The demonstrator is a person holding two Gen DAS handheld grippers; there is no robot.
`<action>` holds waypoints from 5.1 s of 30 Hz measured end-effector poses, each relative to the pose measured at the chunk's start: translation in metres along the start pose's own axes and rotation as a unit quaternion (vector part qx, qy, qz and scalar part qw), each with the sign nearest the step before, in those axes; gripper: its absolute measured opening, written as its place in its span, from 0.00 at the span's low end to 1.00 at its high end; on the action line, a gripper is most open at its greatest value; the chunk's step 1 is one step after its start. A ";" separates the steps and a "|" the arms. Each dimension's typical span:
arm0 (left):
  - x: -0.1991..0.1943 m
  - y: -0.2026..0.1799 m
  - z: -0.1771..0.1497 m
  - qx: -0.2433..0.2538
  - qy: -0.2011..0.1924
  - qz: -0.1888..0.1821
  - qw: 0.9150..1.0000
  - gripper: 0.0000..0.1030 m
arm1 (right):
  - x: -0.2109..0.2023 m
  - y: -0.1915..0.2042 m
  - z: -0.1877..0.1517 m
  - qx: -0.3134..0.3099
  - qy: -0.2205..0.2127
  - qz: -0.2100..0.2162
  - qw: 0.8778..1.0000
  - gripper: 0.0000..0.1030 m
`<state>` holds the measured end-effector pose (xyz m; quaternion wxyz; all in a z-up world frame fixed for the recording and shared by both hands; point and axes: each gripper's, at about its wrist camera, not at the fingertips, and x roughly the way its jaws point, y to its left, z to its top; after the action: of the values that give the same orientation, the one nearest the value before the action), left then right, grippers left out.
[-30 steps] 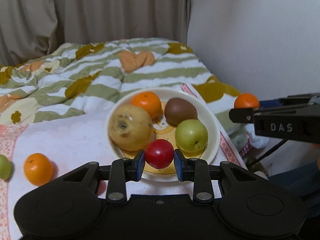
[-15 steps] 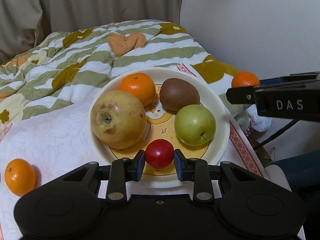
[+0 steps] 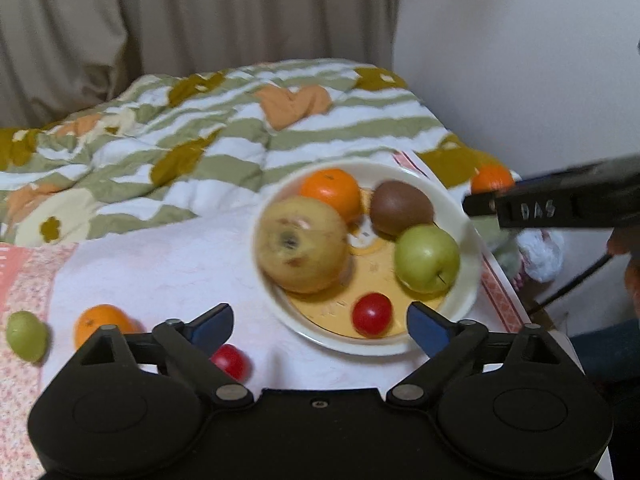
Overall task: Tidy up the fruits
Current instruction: 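Release the tomato with the left tool while the right tool releases the tangerine into the bowl, then withdraw both tools back over the remaining fruits, then grasp the tangerine with the right tool while the left tool grasps the small green apple, then carry the green apple in the left tool and tangerine in the right tool to the bowl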
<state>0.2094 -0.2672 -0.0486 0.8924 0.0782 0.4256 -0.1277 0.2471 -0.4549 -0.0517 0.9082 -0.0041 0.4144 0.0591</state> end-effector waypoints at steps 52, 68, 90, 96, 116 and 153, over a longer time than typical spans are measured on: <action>-0.151 0.067 -0.056 -0.064 -0.071 0.112 0.989 0.96 | -0.124 0.060 -0.019 -0.016 -0.077 0.033 0.996 1.00; -0.158 0.210 -0.085 -0.041 -0.076 0.095 0.992 0.97 | -0.119 0.176 -0.043 0.054 -0.050 -0.020 0.997 1.00; -0.027 0.308 -0.067 0.016 -0.036 -0.012 0.999 0.95 | -0.002 0.273 -0.067 0.118 0.028 -0.082 0.989 1.00; 0.004 0.307 -0.060 0.013 -0.015 -0.033 0.999 0.81 | 0.015 0.272 -0.066 0.130 0.035 -0.089 0.987 1.00; 0.029 0.306 -0.061 0.011 0.006 -0.054 0.998 0.55 | 0.044 0.272 -0.066 0.120 0.060 -0.099 0.986 0.79; -0.117 0.228 -0.070 -0.011 -0.096 -0.081 0.992 0.55 | -0.085 0.244 -0.063 0.083 -0.023 -0.088 0.992 0.49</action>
<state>0.1542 -0.0135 0.0058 0.9168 0.0216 0.3440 -0.2016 0.1174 -0.2251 -0.0184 0.9164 0.0359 0.3947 -0.0554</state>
